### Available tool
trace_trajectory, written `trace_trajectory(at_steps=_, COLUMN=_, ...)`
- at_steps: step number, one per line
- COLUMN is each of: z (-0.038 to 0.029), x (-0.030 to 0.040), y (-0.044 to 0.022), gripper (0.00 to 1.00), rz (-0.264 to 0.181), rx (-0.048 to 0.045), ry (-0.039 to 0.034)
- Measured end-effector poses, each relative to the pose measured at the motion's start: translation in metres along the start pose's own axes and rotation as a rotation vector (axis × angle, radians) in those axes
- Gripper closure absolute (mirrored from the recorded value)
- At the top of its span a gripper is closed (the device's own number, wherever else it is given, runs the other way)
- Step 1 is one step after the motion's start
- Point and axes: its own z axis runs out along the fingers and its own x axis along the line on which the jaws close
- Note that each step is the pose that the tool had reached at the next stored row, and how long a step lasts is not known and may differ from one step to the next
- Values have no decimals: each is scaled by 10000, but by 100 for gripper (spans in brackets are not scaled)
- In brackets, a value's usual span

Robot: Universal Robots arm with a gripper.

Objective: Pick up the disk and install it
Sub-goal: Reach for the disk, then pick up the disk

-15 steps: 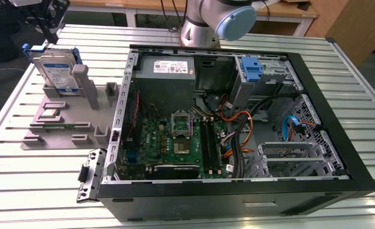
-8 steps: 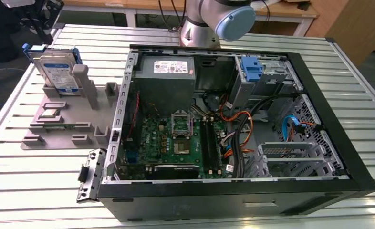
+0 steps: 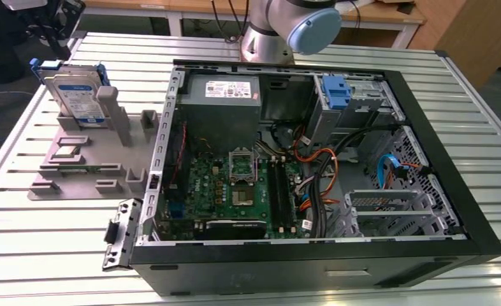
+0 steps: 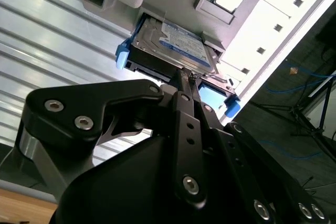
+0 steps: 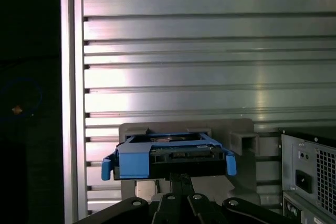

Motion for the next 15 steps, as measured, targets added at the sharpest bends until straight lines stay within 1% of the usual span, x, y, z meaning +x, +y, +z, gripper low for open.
trace_trajectory(at_steps=15, z=-23, x=0, y=1, gripper=89, rz=-17, rx=-1, ry=0)
